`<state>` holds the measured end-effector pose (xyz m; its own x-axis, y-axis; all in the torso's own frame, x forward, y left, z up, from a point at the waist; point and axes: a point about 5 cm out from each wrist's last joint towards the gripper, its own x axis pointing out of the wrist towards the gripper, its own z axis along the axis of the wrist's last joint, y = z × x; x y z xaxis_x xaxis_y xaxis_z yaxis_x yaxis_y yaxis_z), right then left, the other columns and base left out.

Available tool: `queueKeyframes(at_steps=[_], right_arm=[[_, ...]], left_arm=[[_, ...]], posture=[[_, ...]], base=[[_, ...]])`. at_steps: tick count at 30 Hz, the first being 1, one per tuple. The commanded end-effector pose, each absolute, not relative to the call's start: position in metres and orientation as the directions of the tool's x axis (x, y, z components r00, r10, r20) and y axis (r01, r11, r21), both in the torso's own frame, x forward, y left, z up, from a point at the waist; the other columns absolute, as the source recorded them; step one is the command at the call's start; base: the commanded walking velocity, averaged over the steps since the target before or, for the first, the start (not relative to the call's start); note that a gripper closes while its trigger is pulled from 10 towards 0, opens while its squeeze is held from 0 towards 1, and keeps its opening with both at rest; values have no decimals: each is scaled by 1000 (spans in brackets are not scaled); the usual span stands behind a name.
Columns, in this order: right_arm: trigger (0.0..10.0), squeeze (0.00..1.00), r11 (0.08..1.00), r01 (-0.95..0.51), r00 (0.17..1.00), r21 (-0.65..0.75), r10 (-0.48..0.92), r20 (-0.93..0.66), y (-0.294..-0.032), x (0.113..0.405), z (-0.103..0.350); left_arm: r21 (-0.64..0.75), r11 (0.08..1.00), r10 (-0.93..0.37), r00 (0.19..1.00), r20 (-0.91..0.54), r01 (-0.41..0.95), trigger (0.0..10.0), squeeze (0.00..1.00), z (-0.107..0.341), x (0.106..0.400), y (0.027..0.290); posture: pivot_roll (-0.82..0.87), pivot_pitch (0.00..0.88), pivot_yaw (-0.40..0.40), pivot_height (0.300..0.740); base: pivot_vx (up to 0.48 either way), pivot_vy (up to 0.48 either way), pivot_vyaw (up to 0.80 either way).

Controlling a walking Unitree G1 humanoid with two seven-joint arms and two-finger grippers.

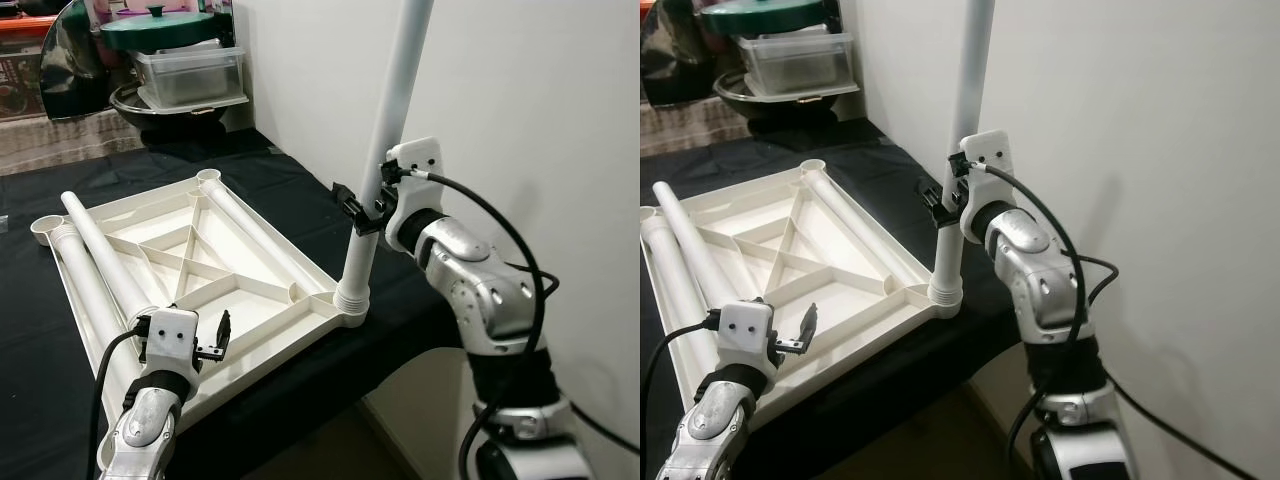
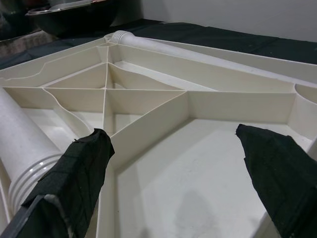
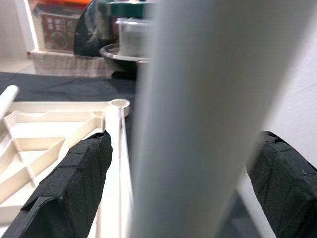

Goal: Building children table

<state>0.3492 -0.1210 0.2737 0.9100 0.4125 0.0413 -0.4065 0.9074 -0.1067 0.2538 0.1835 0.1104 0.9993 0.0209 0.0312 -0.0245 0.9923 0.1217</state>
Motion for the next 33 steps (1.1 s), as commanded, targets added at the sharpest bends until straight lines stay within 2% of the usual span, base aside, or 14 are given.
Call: queueKeyframes(at_steps=[1,15,26,27,33], right_arm=[[10000,0,899,-424,902,-106,430,39,-121,351,272],[10000,0,854,-512,856,-87,516,24,-135,363,260],[10000,0,850,-517,853,-101,521,12,-143,369,254],[0,0,846,-525,849,-100,529,19,-143,370,254],[0,0,845,-527,847,-96,531,26,-145,372,252]], left_arm=[[125,992,15,999,29,-18,10000,0,108,254,183],[125,992,12,999,30,-16,10000,0,108,255,183],[125,992,13,999,30,-16,10000,0,108,255,184],[126,992,13,999,30,-17,10000,0,108,254,184],[127,992,13,999,31,-17,10000,0,108,254,185]], posture=[[-17,0,-43,740],[-9,0,-45,740],[-5,0,-47,740],[-3,0,-47,740],[2,0,-48,740]], base=[[0,0,0],[0,0,0],[0,0,0],[0,0,0],[0,0,0]])
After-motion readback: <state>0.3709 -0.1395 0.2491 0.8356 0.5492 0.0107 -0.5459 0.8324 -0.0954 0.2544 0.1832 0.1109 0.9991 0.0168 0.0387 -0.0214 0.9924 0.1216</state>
